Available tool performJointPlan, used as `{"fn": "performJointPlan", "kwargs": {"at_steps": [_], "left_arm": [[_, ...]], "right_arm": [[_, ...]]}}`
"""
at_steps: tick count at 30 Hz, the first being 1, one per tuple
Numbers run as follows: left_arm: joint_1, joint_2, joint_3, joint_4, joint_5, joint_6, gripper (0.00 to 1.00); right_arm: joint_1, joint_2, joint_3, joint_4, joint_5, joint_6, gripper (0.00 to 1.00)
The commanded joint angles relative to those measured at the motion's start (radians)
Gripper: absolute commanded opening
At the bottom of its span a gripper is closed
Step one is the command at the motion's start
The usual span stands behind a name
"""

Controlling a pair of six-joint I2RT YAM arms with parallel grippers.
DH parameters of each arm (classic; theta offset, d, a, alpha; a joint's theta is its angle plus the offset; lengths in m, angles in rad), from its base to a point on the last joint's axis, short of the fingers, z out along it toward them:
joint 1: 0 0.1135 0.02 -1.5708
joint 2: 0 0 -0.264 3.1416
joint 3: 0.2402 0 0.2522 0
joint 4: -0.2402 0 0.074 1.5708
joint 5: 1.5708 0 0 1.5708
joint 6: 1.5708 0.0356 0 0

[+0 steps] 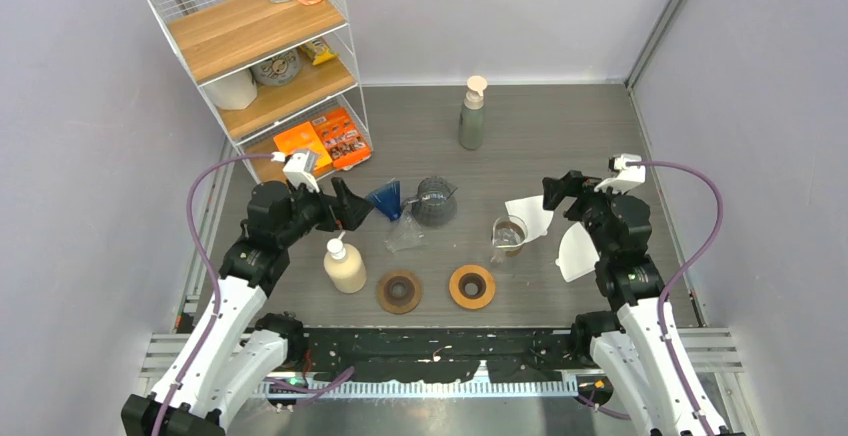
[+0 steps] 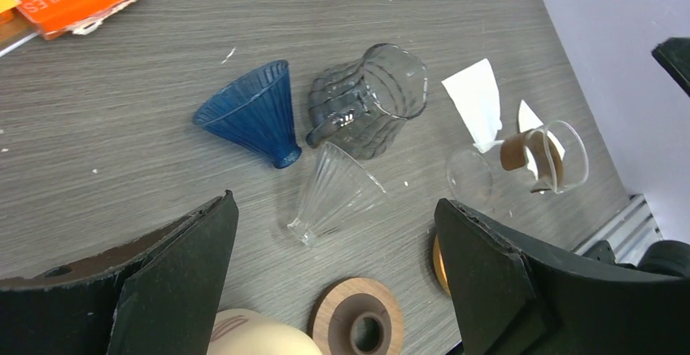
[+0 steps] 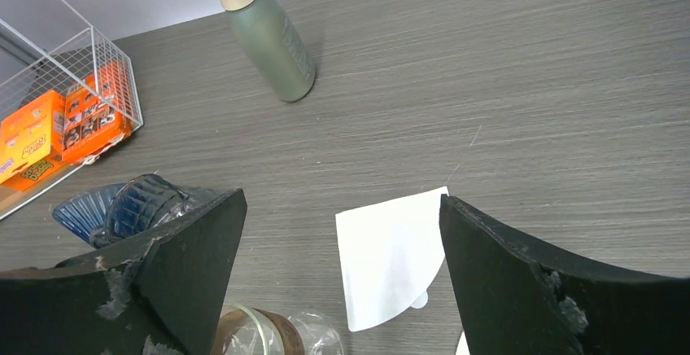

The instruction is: Place the coffee filter in the dripper

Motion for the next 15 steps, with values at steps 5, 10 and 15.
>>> {"fn": "performJointPlan", "kwargs": {"at_steps": [5, 10, 15], "left_arm": [[-0.002, -0.002, 0.043, -0.016, -0.079, 0.025, 0.99], [-0.002, 0.022, 0.047, -0.018, -0.083, 0.027, 0.99], [-0.003, 0.045, 0.046, -0.004, -0.076, 0.034, 0.99]], "right_arm": [[-0.001, -0.009, 0.069, -0.012, -0.03, 0.027, 0.95], [0.0, 0.018, 0.114, -0.049, -0.093, 0.013, 0.95], [-0.001, 0.065, 0.163, -0.086, -0.123, 0.029, 0.95]]}}
